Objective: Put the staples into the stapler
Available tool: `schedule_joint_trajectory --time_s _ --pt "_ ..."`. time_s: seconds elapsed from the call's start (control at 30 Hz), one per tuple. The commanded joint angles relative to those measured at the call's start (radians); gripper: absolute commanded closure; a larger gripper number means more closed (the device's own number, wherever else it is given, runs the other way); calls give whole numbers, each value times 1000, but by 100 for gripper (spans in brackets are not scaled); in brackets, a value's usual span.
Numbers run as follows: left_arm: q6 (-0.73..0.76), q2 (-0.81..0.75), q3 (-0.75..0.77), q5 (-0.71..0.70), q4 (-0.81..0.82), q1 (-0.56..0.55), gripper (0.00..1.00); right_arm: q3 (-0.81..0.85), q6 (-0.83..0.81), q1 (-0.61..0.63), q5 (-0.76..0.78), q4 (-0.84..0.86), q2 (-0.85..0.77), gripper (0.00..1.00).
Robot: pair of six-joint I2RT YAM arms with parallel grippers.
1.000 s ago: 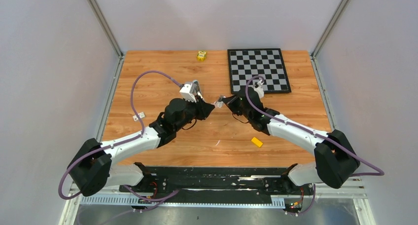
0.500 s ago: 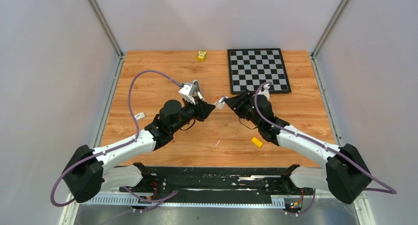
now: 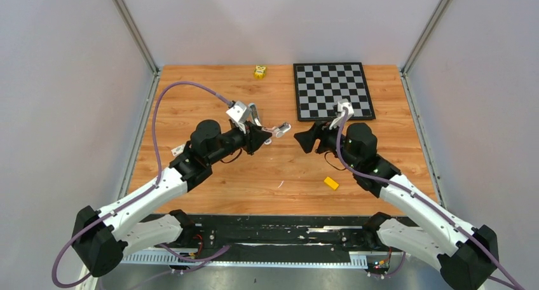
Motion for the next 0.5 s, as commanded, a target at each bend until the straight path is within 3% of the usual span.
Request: schedule_joint_trajectory --time_s 0.0,0.13,0.3,0.47 --pt "134 -30 64 169 -122 7 100 92 -323 -13 -246 -88 -15 28" --pt "242 -33 92 349 -195 8 100 146 -512 -13 -493 -82 4 25" --pt "296 -44 95 485 -207 9 100 307 -735 -14 -816 -314 78 21" --pt "338 -72 86 536 -201 9 100 351 -845 -12 -954 -420 141 22"
